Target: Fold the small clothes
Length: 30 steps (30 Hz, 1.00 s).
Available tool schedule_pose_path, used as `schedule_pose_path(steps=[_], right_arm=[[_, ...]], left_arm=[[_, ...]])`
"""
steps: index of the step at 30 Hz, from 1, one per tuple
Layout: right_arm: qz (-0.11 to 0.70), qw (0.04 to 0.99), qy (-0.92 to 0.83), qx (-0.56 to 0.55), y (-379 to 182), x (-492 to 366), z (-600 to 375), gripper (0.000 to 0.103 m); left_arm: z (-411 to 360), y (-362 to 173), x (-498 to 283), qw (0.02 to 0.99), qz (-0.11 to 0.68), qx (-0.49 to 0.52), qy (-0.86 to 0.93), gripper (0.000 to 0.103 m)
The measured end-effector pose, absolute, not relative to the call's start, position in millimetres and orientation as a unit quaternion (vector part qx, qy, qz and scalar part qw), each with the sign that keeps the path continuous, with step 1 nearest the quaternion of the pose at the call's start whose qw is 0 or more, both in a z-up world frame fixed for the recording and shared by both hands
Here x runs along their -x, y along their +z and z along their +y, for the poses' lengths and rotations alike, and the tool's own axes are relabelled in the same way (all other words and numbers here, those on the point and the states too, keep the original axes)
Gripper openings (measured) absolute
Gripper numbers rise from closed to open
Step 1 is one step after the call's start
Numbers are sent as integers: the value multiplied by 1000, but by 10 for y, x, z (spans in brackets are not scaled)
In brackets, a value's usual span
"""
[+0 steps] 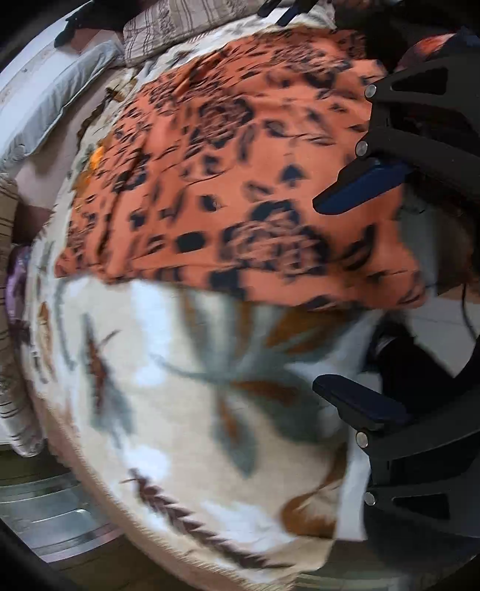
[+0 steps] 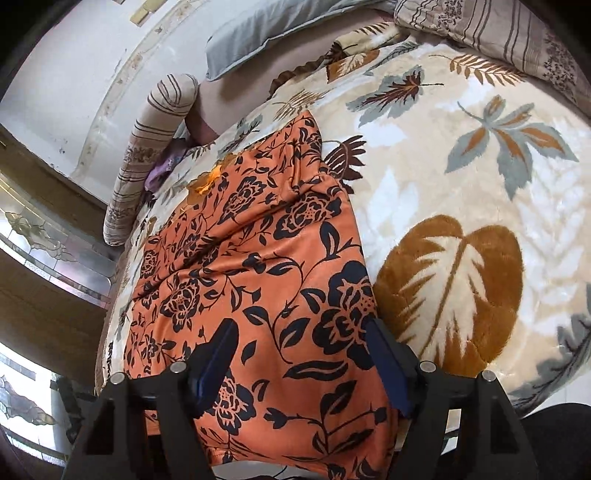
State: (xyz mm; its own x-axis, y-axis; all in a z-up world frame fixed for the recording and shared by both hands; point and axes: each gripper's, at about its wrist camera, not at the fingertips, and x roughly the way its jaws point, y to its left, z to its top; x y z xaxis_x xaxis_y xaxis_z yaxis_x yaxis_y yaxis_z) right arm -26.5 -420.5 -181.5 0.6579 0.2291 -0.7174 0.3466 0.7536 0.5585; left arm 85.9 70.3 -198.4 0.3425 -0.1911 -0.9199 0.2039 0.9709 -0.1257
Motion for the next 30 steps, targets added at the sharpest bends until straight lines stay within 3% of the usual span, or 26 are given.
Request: schedule_pose_path(steps=[7,14,20,24,30], right_arm=[[421,832,-31,-359,-1890,301,-4232,76],[452,819,-27,-352,-1862,387,-4181,76],[497,799,-48,-335,-1836,580,-4169,76],[541,767,-63,-338,-1960,683,-4158,76],[602,724,-70,-328,-2325,664,-3982,76]], left_arm=[[651,-2159,-771,792,593,5,-145,62],[690,-2402,-848,744,648,55,-154,61],[621,-2361,-873,747,640,42,-177,61],[652,-2333,-925,741,645,44,-180,49],[705,-2270,-979,729,656,45,-191,49]])
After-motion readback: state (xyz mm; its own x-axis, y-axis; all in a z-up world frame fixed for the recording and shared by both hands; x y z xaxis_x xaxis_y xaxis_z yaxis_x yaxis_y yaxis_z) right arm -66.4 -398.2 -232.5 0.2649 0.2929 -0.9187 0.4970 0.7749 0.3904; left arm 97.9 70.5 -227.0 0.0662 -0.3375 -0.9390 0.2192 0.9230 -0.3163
